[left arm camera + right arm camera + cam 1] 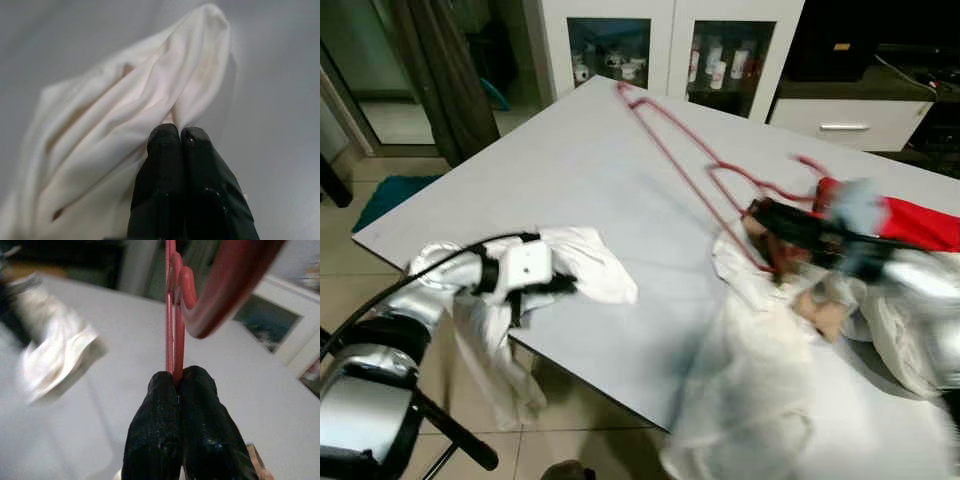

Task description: Hang hanger

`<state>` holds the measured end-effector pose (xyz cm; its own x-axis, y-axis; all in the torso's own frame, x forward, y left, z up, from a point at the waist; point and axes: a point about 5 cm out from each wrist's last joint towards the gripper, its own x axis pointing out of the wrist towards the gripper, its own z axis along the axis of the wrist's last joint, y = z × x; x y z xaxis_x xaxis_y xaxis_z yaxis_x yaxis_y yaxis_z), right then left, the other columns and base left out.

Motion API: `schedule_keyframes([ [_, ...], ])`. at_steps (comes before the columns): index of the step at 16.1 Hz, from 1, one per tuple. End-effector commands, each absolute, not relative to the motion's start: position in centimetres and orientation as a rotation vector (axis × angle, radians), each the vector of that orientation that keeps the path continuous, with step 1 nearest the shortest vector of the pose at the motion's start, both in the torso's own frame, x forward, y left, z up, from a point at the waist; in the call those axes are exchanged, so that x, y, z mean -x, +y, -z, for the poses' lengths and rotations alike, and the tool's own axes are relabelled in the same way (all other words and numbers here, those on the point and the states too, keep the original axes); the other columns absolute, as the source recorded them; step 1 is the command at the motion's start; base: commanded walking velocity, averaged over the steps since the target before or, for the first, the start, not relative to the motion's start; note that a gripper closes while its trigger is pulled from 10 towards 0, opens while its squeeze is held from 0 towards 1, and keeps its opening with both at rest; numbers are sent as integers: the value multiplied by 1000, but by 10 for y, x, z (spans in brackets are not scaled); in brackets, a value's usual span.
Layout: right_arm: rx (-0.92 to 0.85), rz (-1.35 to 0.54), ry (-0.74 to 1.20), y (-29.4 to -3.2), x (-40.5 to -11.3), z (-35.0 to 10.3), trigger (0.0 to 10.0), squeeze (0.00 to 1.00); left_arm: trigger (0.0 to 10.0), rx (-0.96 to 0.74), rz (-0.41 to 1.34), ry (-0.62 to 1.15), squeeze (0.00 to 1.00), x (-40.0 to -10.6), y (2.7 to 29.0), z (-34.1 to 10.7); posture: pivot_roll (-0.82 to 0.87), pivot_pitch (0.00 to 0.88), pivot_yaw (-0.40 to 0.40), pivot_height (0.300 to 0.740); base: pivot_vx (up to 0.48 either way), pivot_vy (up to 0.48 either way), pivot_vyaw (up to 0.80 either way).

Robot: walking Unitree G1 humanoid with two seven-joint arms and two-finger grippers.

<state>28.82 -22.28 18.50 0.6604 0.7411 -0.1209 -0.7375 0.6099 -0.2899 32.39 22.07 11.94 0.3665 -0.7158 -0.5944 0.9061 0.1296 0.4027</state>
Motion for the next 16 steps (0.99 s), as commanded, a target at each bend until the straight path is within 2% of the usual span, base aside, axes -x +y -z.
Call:
schedule_keyframes([
  [1, 354, -916, 35, -232, -280, -186, 10000, 0, 0, -826, 1158, 253, 0, -329, 227, -132, -26, 15, 26, 740, 0, 0, 0],
  [4, 430, -1064, 165, -242, -262, -185, 10000, 0, 0, -863, 1139, 242, 0, -331, 231, -137, -29, 12, 26, 740, 0, 0, 0],
  [9, 519, -1221, 210, -222, -256, -189, 10000, 0, 0, -915, 1135, 215, 0, -337, 228, -148, -29, 8, 25, 740, 0, 0, 0],
  [11, 572, -1225, 205, -213, -261, -190, 10000, 0, 0, -945, 1143, 202, 0, -340, 227, -156, -25, 9, 23, 740, 0, 0, 0],
  [12, 604, -1161, 208, -208, -272, -189, 10000, 0, 0, -964, 1159, 185, 0, -341, 224, -160, -23, 9, 23, 740, 0, 0, 0],
  [16, 648, -1105, 229, -209, -280, -185, 10000, 0, 0, -992, 1201, 157, 0, -340, 219, -163, -19, 14, 24, 740, 0, 0, 0],
])
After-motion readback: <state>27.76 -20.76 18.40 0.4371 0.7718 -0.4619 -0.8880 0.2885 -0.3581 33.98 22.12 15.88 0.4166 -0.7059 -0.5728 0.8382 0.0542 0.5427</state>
